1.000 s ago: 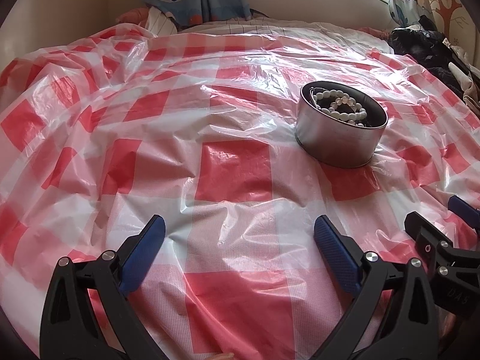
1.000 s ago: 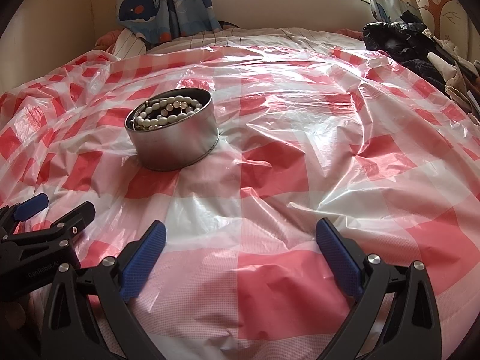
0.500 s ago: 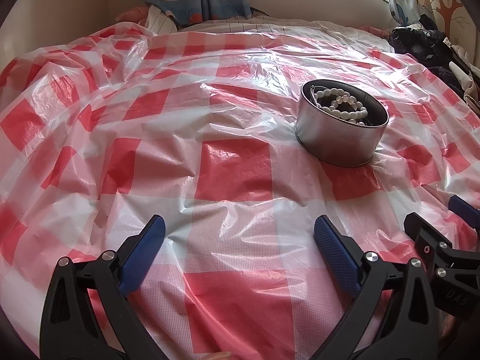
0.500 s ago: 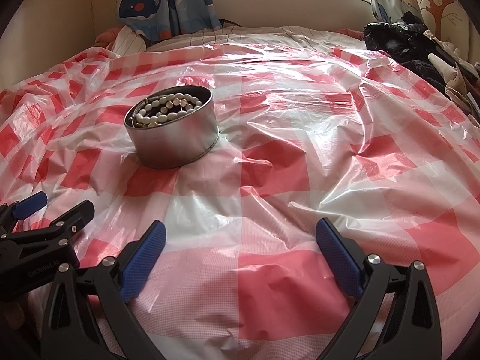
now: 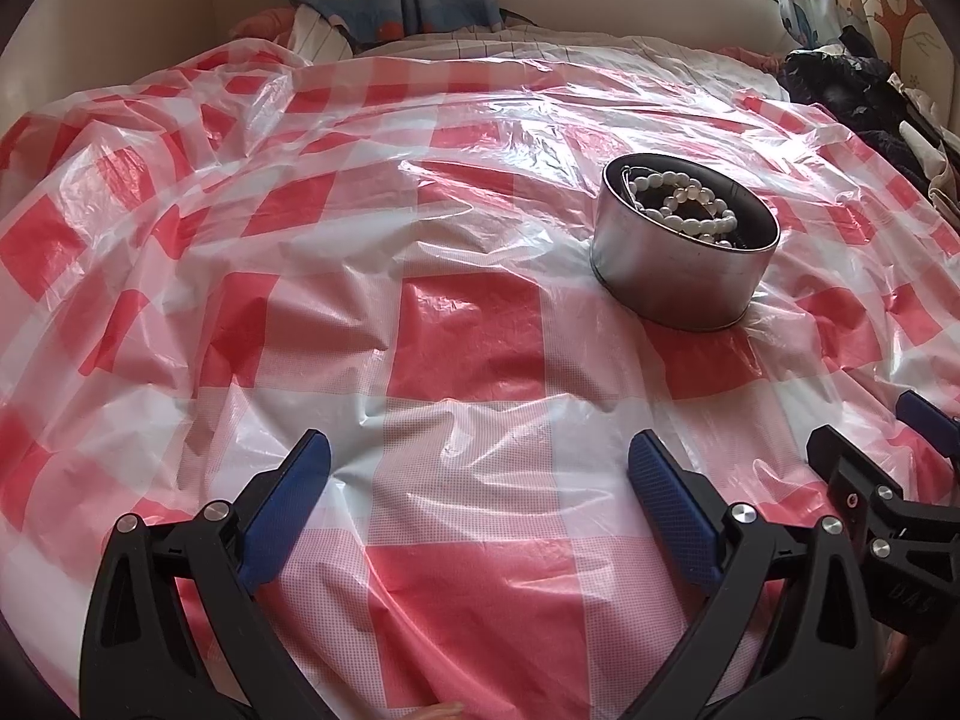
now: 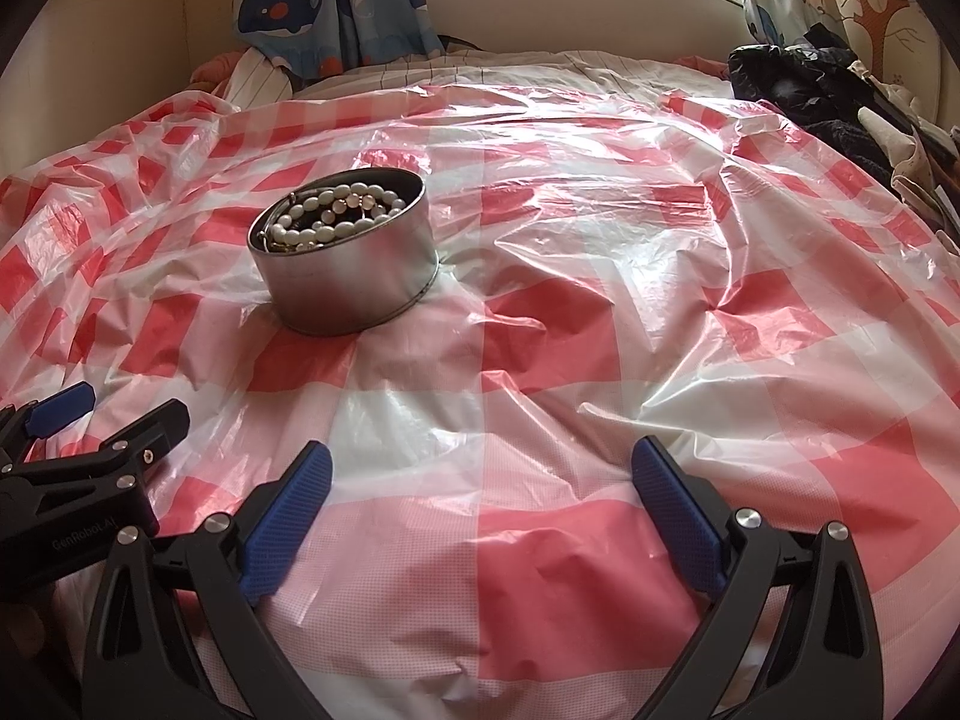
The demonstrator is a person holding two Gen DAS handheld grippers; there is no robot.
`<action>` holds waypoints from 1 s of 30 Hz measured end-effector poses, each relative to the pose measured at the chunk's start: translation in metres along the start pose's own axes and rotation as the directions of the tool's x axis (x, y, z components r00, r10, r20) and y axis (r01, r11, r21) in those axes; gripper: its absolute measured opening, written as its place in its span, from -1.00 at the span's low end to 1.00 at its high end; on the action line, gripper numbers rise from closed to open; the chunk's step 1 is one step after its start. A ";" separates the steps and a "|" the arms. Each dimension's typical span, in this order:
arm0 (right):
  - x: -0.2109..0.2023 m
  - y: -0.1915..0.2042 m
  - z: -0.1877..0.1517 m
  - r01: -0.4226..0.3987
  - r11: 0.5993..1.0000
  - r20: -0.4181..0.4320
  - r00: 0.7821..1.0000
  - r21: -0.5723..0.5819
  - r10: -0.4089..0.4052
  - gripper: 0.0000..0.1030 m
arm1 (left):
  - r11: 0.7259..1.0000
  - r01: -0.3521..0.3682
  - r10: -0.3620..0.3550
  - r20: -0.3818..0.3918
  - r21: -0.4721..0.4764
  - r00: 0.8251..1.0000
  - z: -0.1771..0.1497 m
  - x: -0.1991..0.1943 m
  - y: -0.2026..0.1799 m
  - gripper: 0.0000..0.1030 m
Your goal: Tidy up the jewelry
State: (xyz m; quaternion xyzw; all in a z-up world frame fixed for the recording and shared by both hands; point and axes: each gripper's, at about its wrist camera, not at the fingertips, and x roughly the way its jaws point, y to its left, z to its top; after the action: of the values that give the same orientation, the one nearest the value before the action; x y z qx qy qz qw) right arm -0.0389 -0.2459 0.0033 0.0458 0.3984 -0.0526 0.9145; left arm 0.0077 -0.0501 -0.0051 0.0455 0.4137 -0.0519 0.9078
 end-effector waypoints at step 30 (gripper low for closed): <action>0.000 0.001 0.001 0.001 1.000 -0.002 1.000 -0.001 -0.001 0.86 | 1.000 -0.002 0.002 -0.014 0.004 1.000 0.001 0.002 0.000 0.86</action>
State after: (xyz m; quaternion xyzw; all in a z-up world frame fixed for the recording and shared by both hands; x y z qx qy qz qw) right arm -0.0378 -0.2449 0.0039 0.0451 0.3994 -0.0526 0.9141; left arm 0.0096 -0.0508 -0.0065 0.0480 0.4196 -0.0513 0.9050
